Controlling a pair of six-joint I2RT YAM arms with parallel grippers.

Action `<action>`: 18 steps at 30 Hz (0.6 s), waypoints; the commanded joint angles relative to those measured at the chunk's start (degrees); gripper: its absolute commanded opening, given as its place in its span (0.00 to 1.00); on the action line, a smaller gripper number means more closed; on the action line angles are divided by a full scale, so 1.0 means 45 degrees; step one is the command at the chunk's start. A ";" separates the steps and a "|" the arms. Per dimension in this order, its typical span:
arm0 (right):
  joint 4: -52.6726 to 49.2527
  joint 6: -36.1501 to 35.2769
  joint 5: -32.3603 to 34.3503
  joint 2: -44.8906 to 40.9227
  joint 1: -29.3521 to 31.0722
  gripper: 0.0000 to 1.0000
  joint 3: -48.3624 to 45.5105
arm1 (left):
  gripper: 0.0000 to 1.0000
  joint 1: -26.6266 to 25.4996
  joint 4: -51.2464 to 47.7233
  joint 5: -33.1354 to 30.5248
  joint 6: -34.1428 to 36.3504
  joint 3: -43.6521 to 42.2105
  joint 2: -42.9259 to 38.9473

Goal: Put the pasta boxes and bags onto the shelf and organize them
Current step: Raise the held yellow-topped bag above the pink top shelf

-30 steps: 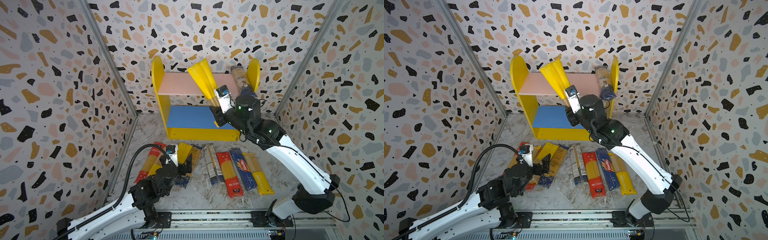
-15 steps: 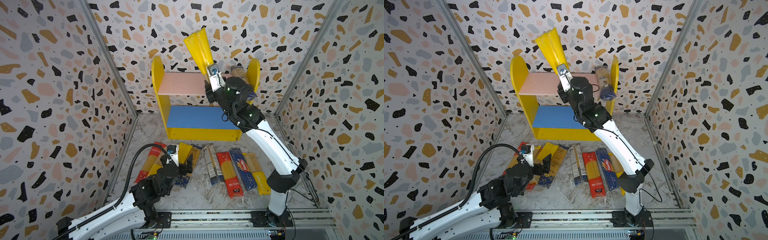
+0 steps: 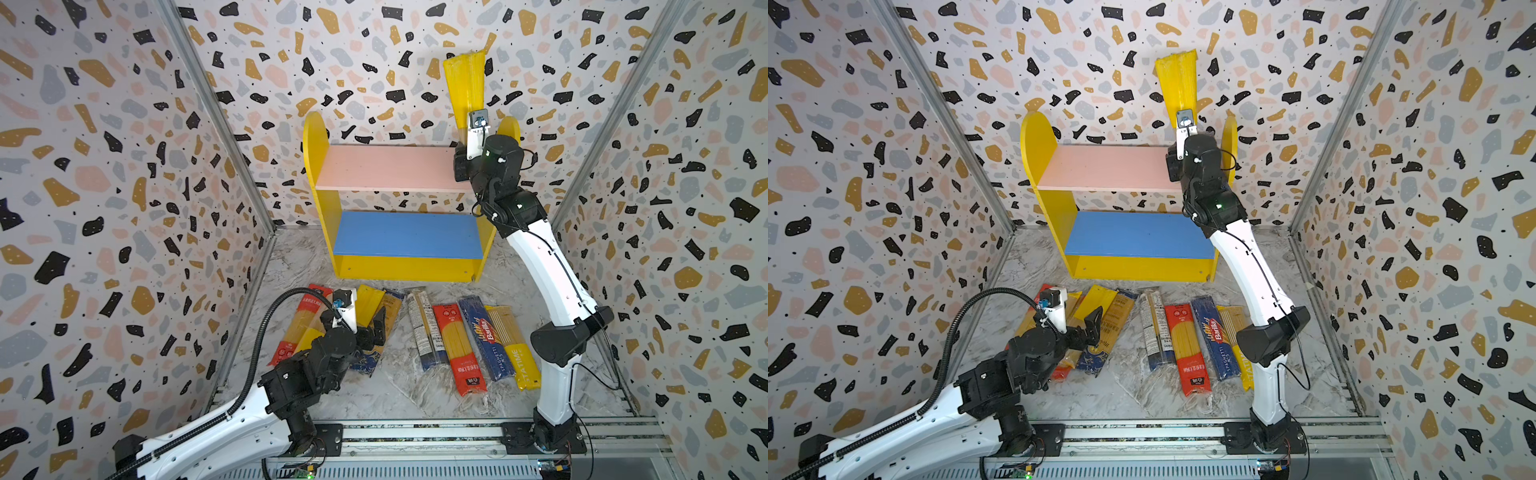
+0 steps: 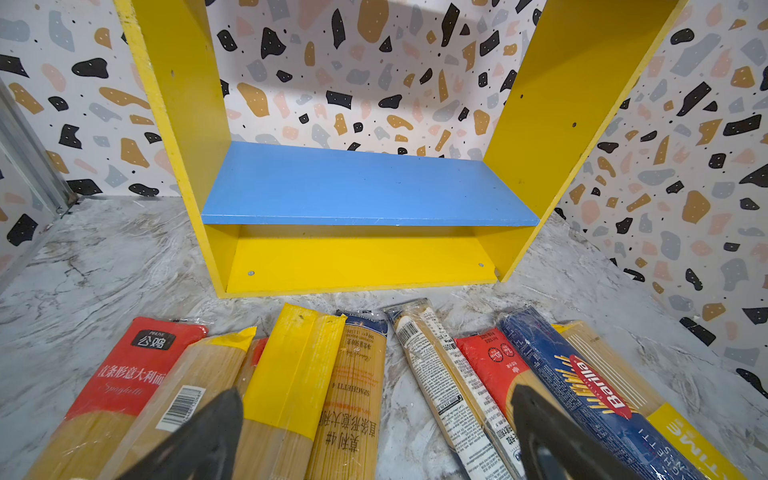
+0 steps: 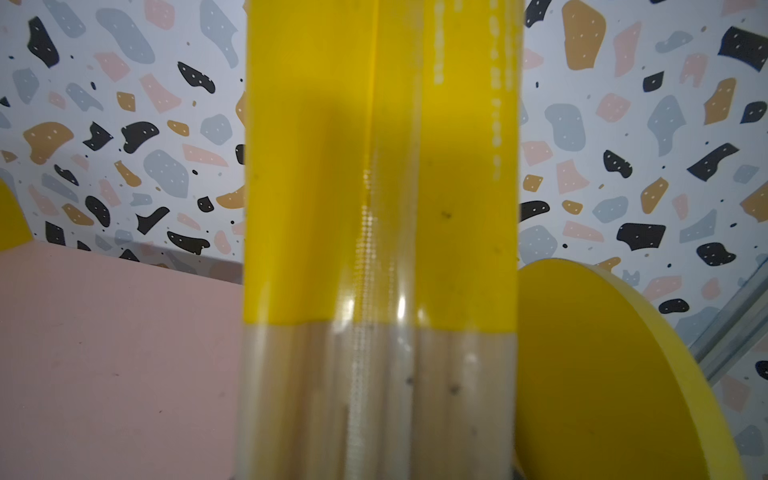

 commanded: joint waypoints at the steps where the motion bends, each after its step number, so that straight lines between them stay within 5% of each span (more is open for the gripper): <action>1: 0.1280 0.0966 -0.0821 -0.0448 -0.0224 0.33 0.0798 | 1.00 -0.0067 0.0612 -0.0120 0.0271 -0.0214 0.0049; 18: 0.0549 0.1891 -0.1901 0.0252 -0.0713 0.35 0.0686 | 1.00 -0.0078 0.0693 -0.0218 0.0493 0.0053 0.0668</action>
